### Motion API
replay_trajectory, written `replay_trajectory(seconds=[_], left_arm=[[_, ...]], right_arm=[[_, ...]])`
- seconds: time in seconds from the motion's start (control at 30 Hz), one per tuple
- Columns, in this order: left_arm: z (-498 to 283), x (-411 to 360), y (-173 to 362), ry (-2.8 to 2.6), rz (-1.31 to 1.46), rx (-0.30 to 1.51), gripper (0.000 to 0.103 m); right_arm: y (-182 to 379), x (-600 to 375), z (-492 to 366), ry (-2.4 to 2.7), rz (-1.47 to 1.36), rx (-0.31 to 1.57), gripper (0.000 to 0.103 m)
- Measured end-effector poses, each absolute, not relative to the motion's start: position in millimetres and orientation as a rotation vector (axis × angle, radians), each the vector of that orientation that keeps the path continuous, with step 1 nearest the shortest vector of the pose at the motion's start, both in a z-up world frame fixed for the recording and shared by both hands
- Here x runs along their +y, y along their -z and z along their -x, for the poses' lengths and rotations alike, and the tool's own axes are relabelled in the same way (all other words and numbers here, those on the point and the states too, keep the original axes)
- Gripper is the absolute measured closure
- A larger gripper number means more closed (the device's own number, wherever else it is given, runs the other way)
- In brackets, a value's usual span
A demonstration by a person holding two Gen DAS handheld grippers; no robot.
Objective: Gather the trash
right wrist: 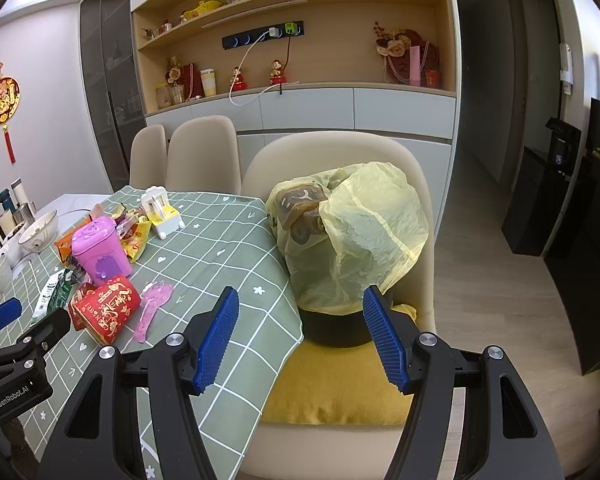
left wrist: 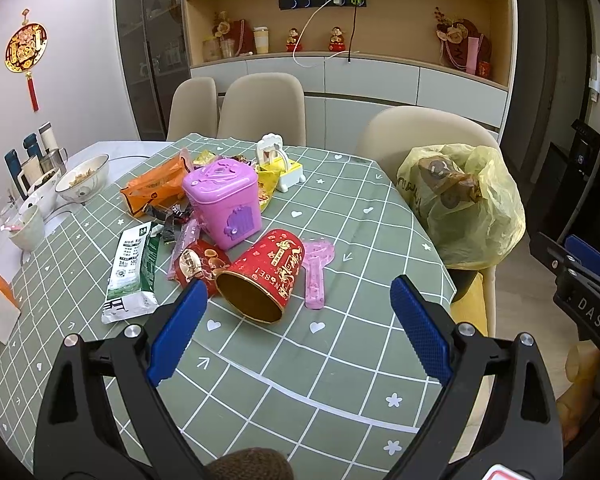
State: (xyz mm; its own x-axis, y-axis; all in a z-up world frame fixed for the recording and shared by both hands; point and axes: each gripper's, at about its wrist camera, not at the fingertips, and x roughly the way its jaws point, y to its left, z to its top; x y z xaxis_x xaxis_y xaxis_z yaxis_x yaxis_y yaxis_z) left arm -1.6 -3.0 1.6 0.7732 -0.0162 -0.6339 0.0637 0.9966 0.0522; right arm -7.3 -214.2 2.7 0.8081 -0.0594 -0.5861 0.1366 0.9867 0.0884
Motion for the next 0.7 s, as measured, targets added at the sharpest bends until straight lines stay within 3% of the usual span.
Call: replay_trajectory(seconds=[0.7], left_arm=[[1.6, -3.2, -1.6, 0.043, -0.072, 0.686, 0.015]], right_arm=[[-2.0, -216.3, 8.0, 0.115, -0.131, 0.619, 0.042]])
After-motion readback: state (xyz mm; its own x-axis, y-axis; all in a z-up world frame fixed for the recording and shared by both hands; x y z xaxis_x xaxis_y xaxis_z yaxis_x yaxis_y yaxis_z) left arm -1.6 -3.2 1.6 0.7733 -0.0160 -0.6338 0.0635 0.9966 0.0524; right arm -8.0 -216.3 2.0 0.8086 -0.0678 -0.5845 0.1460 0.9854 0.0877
